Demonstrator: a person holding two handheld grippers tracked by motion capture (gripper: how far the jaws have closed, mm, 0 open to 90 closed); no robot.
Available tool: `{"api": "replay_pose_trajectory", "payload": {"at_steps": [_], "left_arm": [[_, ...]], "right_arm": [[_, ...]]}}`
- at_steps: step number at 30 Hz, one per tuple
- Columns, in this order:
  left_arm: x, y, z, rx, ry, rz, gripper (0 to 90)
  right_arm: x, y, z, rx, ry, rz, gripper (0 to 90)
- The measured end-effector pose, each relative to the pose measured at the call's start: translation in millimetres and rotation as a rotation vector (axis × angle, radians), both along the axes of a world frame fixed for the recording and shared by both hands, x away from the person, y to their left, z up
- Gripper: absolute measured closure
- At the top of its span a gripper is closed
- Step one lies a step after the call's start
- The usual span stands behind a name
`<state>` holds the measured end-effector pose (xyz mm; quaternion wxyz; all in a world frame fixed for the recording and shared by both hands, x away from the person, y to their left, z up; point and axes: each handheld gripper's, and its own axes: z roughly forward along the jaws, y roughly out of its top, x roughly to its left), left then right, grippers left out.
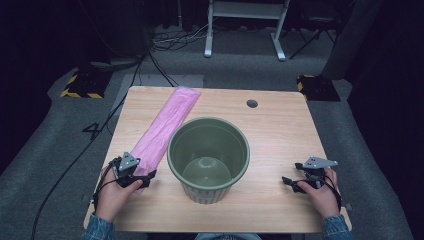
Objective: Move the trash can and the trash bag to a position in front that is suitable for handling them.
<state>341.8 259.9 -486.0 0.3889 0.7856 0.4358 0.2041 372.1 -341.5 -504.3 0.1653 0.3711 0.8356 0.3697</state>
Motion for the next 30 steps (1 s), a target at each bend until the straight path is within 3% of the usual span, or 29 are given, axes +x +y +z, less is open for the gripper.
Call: {"api": "replay_pose_trajectory", "payload": {"at_steps": [4, 6, 7, 15, 16, 19, 23, 30], "left_arm": [[-0.2, -5.2, 8.7, -0.002, -0.020, -0.021, 23.2], [0.1, -14.9, 14.4, 0.000, -0.025, -0.074, 23.1], [0.1, -14.9, 14.4, 0.000, -0.025, -0.074, 23.1], [5.9, -55.4, 15.8, -0.025, 0.012, -0.210, 24.0], [6.6, -58.3, 15.9, 0.000, 0.006, -0.215, 26.8], [8.6, -64.3, 15.0, 0.019, -0.006, -0.218, 27.1], [14.4, -81.2, 12.3, 0.002, -0.018, -0.257, 27.9], [20.7, -108.2, 11.1, 0.007, -0.027, -0.319, 27.8]], "right_arm": [[0.0, 0.0, 0.0, 0.000, 0.000, 0.000, 15.8], [0.0, 0.0, 0.0, 0.000, 0.000, 0.000, 15.8], [0.0, 0.0, 0.0, 0.000, 0.000, 0.000, 15.8], [-0.1, 0.1, 0.2, -0.003, 0.001, 0.000, 15.9], [-0.1, 0.1, 0.1, -0.002, 0.001, 0.001, 16.0], [-0.3, -0.1, 0.2, -0.001, 0.001, 0.005, 17.0], [-0.8, -0.2, 0.3, 0.001, -0.003, 0.011, 18.8], [-2.5, 0.1, 0.4, 0.005, -0.004, 0.007, 20.8]]}}
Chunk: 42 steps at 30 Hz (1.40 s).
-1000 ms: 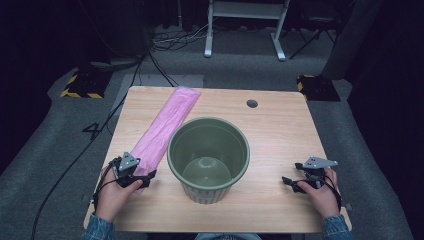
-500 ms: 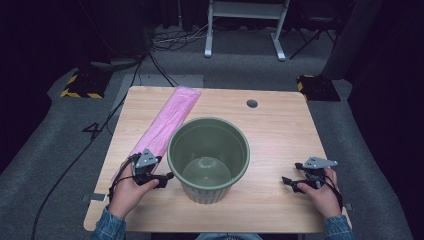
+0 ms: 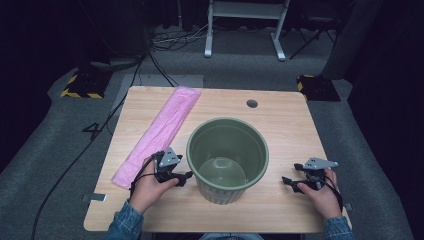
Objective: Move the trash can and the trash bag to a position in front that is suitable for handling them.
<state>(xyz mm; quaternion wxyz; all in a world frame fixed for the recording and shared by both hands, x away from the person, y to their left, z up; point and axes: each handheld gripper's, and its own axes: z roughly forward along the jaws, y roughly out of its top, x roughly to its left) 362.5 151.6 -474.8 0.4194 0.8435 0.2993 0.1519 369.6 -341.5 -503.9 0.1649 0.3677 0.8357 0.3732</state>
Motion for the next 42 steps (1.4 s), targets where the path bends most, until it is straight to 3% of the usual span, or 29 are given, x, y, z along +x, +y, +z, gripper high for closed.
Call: {"api": "replay_pose_trajectory", "payload": {"at_steps": [10, 13, 14, 15, 18, 21, 23, 29, 37, 39, 42], "left_arm": [[1.0, -25.4, 0.1, 0.001, -0.011, -0.062, 25.5], [1.8, -22.0, 4.4, -0.002, -0.024, -0.053, 22.8], [3.1, -15.3, 9.9, 0.003, -0.044, -0.019, 22.1], [3.1, -15.3, 9.9, 0.003, -0.044, -0.019, 20.7], [8.0, -1.1, 19.0, 0.035, -0.057, 0.057, 18.6], [16.5, 14.0, 24.3, 0.122, -0.105, 0.140, 18.3], [19.5, 17.2, 24.7, 0.139, -0.106, 0.156, 19.2], [46.8, 42.0, 25.0, 0.137, -0.072, 0.249, 21.6], [69.1, 66.9, 12.2, 0.157, -0.023, 0.313, 23.0], [79.6, 71.0, 7.2, 0.133, -0.006, 0.326, 23.4], [86.9, 71.1, 4.1, 0.136, -0.002, 0.333, 23.4]], "right_arm": [[0.1, -0.1, 0.0, 0.000, -0.001, 0.001, 20.8], [0.1, -0.1, 0.0, 0.000, -0.001, 0.001, 20.8], [0.1, -0.1, 0.0, 0.000, -0.001, 0.001, 20.8], [0.1, -0.1, 0.0, 0.000, -0.001, 0.001, 20.8], [0.2, -0.2, 0.0, 0.001, -0.001, 0.001, 20.8], [0.2, -0.2, 0.0, 0.001, -0.001, 0.001, 20.8], [0.2, -0.2, 0.0, 0.001, -0.001, 0.001, 20.8], [0.2, -0.2, 0.0, 0.000, -0.001, 0.001, 20.9], [0.2, -0.2, 0.0, 0.000, 0.000, 0.001, 20.8], [0.2, -0.1, 0.0, 0.000, -0.001, 0.000, 20.8], [0.3, -0.1, 0.0, 0.000, -0.001, 0.001, 20.8]]}}
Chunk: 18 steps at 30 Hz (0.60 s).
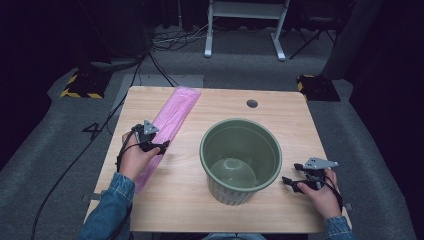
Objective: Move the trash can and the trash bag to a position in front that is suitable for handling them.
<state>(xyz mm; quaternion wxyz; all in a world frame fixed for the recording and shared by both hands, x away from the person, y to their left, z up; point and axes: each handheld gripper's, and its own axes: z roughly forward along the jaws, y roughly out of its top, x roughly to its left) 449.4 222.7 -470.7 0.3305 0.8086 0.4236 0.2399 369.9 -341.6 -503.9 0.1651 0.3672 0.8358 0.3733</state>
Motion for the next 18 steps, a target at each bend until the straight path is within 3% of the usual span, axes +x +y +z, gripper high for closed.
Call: {"api": "replay_pose_trajectory", "payload": {"at_steps": [3, 8, 11, 12, 13, 16, 18], "left_arm": [[8.3, 1.6, -4.3, -0.003, 0.022, 0.006, 23.3], [8.6, 9.0, -15.3, -0.008, 0.065, 0.026, 24.1], [5.7, 13.3, -23.1, -0.020, 0.107, 0.027, 29.7], [4.0, 15.2, -25.8, -0.045, 0.115, 0.030, 32.6], [2.7, 16.5, -27.3, -0.068, 0.114, 0.038, 34.5], [-2.6, 16.8, -28.2, -0.072, 0.101, 0.043, 36.0], [-9.8, 13.3, -27.8, -0.079, 0.100, 0.019, 44.0]], "right_arm": [[0.0, 0.0, 0.0, 0.001, 0.000, -0.001, 20.8], [0.0, -0.1, -0.1, 0.002, 0.001, -0.001, 20.9], [0.0, -0.1, -0.1, 0.002, 0.000, 0.000, 20.9], [0.0, -0.1, -0.1, 0.001, 0.000, 0.000, 20.9], [-0.1, 0.0, -0.1, 0.002, 0.000, -0.001, 20.8], [-0.1, 0.0, -0.1, 0.001, 0.000, -0.001, 20.8], [-0.1, 0.0, -0.1, 0.000, 0.000, -0.001, 20.9]]}}
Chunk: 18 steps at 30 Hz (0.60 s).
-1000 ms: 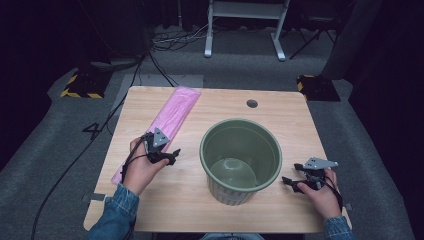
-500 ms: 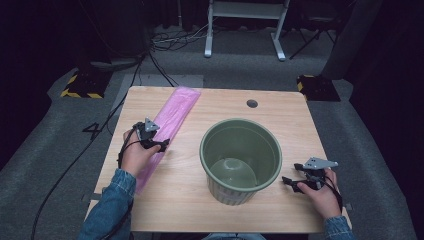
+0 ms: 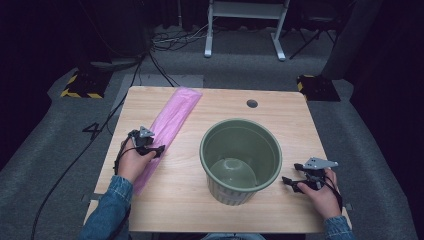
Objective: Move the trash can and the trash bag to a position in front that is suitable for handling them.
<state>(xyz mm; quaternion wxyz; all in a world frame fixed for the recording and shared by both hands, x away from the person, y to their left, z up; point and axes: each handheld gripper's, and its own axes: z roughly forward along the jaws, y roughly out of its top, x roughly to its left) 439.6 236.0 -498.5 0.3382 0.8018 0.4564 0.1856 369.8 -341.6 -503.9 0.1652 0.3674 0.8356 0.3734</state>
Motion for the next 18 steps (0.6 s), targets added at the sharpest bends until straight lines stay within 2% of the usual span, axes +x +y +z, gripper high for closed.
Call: {"api": "replay_pose_trajectory", "payload": {"at_steps": [2, 7, 10, 13, 15, 16, 17, 18], "left_arm": [[-2.8, -1.6, 0.1, 0.001, 0.000, -0.016, 45.8], [-20.9, -16.0, 0.3, 0.000, 0.001, -0.074, 46.1], [-31.7, -24.7, 1.4, 0.008, 0.011, -0.102, 45.4], [-44.4, -34.0, 4.7, 0.017, 0.039, -0.140, 44.8], [-48.2, -38.0, 7.7, 0.023, 0.019, -0.150, 41.2], [-48.6, -39.6, 10.7, 0.031, -0.002, -0.146, 34.7], [-47.2, -40.5, 14.3, 0.042, -0.026, -0.142, 34.7], [-40.7, -41.5, 20.1, 0.041, -0.048, -0.122, 28.7]], "right_arm": [[0.0, 0.0, 0.0, 0.000, 0.000, 0.000, 20.8], [-0.1, 0.1, 0.0, 0.000, 0.000, 0.000, 20.8], [-0.1, 0.1, 0.0, -0.001, 0.000, 0.000, 20.8], [-0.1, 0.1, 0.0, -0.001, 0.000, 0.000, 20.8], [0.0, 0.1, 0.0, 0.000, 0.000, 0.000, 20.8], [0.0, 0.1, 0.0, 0.000, 0.000, 0.000, 20.8], [0.0, 0.1, 0.0, 0.000, 0.000, 0.000, 20.8], [0.0, 0.1, 0.0, -0.001, 0.000, 0.000, 20.8]]}}
